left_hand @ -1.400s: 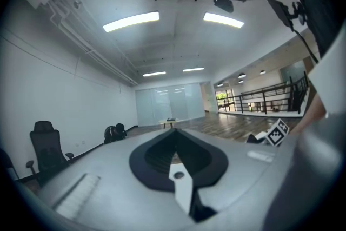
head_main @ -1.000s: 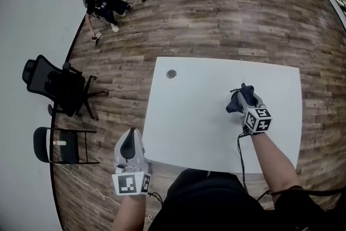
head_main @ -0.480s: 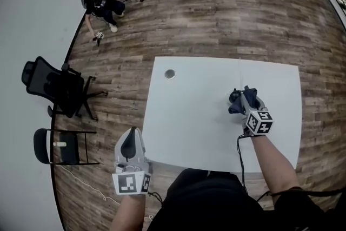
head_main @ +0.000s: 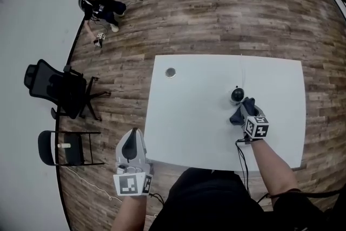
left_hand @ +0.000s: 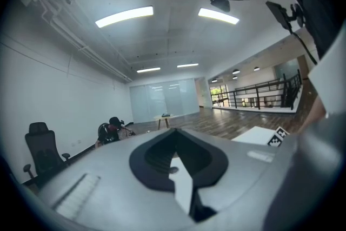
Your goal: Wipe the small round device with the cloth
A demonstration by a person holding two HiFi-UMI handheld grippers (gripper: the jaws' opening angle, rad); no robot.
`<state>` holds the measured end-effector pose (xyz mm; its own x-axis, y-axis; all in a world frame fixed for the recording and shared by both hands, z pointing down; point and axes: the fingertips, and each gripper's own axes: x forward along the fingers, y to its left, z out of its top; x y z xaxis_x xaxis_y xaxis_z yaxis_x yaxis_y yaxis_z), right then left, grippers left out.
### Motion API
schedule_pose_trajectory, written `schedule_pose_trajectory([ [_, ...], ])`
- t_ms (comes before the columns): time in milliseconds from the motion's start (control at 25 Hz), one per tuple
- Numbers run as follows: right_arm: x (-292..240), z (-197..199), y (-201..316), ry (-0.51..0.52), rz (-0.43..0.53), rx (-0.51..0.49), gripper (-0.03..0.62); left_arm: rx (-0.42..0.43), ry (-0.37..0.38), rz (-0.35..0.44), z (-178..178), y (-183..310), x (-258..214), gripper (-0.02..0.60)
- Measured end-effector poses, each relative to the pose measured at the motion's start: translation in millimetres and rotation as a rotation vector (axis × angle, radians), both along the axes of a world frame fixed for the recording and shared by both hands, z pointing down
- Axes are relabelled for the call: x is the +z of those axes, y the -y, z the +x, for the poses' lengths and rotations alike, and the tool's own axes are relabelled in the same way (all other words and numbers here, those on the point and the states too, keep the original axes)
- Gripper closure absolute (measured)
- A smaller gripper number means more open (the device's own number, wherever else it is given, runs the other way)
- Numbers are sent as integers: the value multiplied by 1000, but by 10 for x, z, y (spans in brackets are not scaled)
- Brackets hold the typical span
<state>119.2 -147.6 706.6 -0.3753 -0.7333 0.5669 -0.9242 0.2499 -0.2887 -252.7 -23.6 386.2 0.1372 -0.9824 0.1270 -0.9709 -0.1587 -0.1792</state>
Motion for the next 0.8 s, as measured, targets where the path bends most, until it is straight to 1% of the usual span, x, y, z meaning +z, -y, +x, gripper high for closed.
schedule_pose_trajectory([
  [80, -243, 42, 61, -5, 96, 26, 476, -2, -1, 6, -23, 5, -11, 575],
  [160, -640, 37, 179, -49, 240, 12, 476, -9, -9, 12, -54, 15, -23, 575],
  [240, -1046, -57, 315, -107, 377, -38, 475, -14, -16, 18, -71, 24, -34, 575],
  [320, -1293, -204, 433, -171, 460, -102, 476, -13, -19, 24, -67, 23, -41, 575],
  [400, -1342, -333, 529, -231, 479, -149, 476, -11, -17, 26, -62, 14, -46, 575],
  [520, -1158, -431, 634, -299, 422, -188, 476, -14, -9, 26, -91, -1, -61, 575],
  [600, -1075, -466, 651, -315, 394, -198, 476, -24, -11, 25, -132, -20, -65, 575],
  [680, -1052, -533, 617, -334, 394, -224, 475, -40, -25, 27, -187, -48, -63, 575],
  [800, -1028, -680, 517, -398, 421, -303, 476, -60, -38, 27, -224, -79, -48, 575],
])
